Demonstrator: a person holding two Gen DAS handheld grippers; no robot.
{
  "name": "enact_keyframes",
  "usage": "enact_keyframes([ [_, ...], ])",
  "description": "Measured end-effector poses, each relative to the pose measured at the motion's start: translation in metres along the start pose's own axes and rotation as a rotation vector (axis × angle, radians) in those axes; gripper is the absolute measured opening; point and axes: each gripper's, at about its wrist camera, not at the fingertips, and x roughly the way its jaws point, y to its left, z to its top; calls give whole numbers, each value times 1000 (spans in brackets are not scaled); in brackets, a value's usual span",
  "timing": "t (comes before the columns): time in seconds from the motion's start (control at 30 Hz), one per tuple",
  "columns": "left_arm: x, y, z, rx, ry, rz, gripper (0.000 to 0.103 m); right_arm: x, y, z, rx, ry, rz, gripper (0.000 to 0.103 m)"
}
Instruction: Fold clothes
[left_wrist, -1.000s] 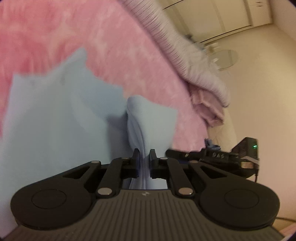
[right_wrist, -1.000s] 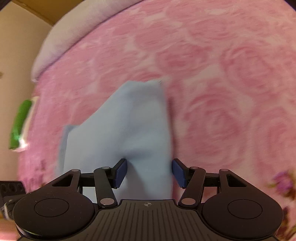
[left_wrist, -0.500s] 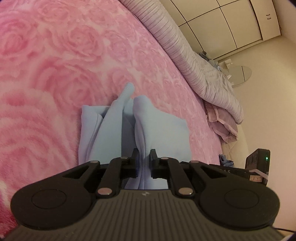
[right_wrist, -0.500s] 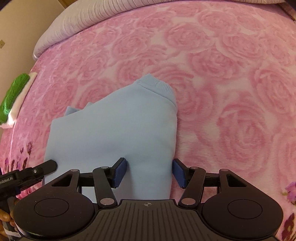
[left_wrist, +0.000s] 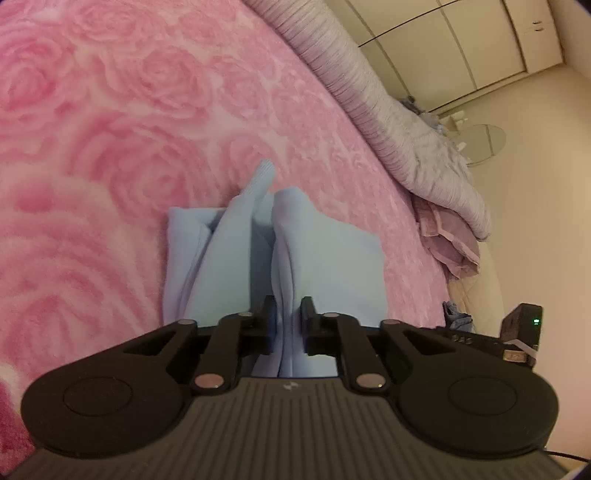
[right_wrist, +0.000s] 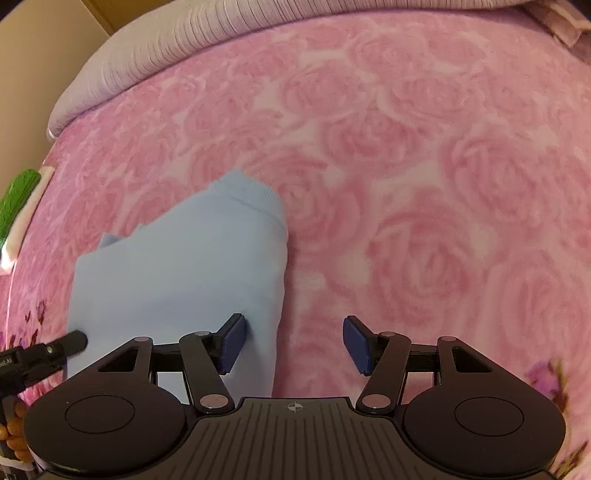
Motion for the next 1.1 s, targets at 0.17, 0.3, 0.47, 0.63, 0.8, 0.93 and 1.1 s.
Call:
enact_keyframes([
  [0.17,-20,-4,7,29,-29,-7,6,-2,-4,-3,26,8,40,58],
  [0.3,-32,0,11,38,-34,22,6,5,10,-7,-2,23,67,58],
  [0.47,-39,10,8,17,-35,30,6,9,23,-12,-40,17,55,58],
  [0.63,-40,19,9,8,-42,50,6,11,30,-16,-68,14,47,58],
  [0.8,-27,29,3,14,-28,117,7,23,37,-26,-117,-10,-1,58],
  [0.93,-32,26,-8,15,-55,143,13,6,39,-56,-203,-98,-24,58],
  [1.1,-80,12,-32,18,-124,169,23,-28,39,-106,-343,-233,-45,58],
])
